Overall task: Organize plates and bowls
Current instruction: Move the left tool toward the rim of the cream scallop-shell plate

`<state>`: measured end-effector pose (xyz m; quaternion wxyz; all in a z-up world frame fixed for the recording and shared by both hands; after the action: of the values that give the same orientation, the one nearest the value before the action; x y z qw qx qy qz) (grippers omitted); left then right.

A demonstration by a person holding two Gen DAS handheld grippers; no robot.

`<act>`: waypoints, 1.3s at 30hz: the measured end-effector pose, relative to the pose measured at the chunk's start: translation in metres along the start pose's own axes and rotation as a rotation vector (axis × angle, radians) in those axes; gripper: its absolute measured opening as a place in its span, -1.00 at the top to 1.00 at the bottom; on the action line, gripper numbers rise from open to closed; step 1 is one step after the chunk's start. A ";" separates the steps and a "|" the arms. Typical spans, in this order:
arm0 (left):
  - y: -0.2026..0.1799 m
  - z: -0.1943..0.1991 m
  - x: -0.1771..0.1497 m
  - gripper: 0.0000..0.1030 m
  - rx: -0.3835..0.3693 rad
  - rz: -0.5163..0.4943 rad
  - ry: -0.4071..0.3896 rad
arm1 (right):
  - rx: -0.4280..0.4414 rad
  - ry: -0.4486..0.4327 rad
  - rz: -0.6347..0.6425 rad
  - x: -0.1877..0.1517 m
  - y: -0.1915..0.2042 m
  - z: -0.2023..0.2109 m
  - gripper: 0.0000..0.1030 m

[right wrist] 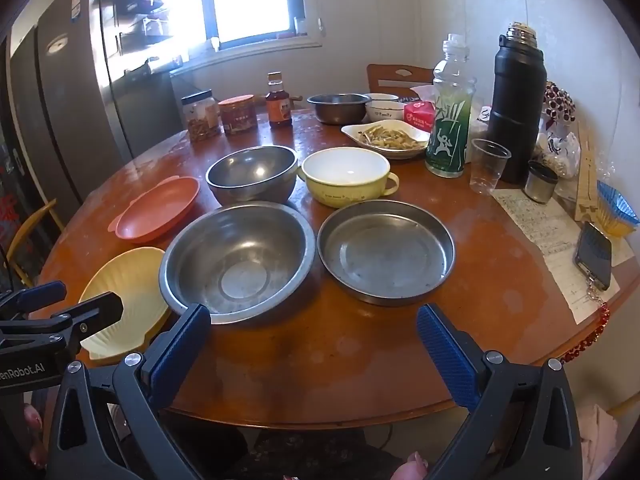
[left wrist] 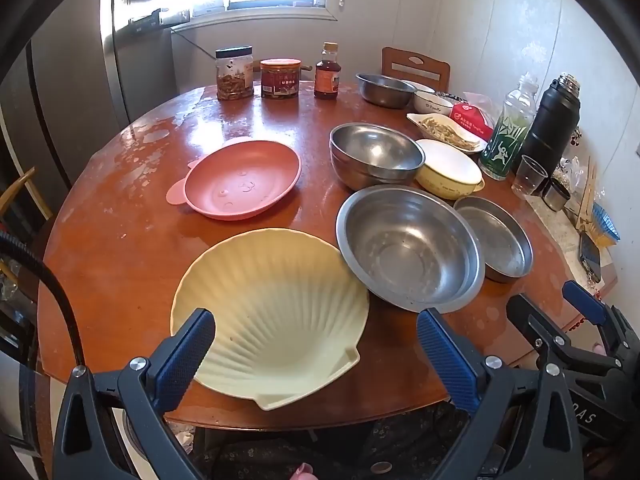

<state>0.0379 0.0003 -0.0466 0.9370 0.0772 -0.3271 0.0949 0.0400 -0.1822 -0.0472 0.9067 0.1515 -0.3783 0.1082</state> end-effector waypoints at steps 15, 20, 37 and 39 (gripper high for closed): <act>0.013 0.000 -0.005 -0.98 -0.005 -0.001 0.001 | 0.005 0.006 -0.001 -0.002 0.001 -0.001 -1.00; 0.003 -0.001 -0.001 -0.98 0.003 0.001 -0.001 | 0.005 0.005 0.002 -0.002 0.002 -0.001 -1.00; 0.010 0.000 -0.002 -0.98 0.007 0.016 0.006 | 0.020 0.007 0.007 -0.001 0.008 0.000 -1.00; 0.014 0.001 -0.002 -0.98 0.007 0.026 0.002 | 0.029 0.014 0.010 -0.002 0.010 -0.002 -1.00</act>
<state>0.0326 0.0137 -0.0463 0.9358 0.0761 -0.3268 0.1082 0.0367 -0.1723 -0.0477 0.9066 0.1619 -0.3709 0.1192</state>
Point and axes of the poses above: each gripper's, at about its wrist camera, not at the fingertips, and z roughly against the way its jaws point, y to its left, x to its top, the point moved 6 cm from there along -z, roughly the way its jaws point, and after that the axes turned 12 degrees about x, right-handed, at the moved point
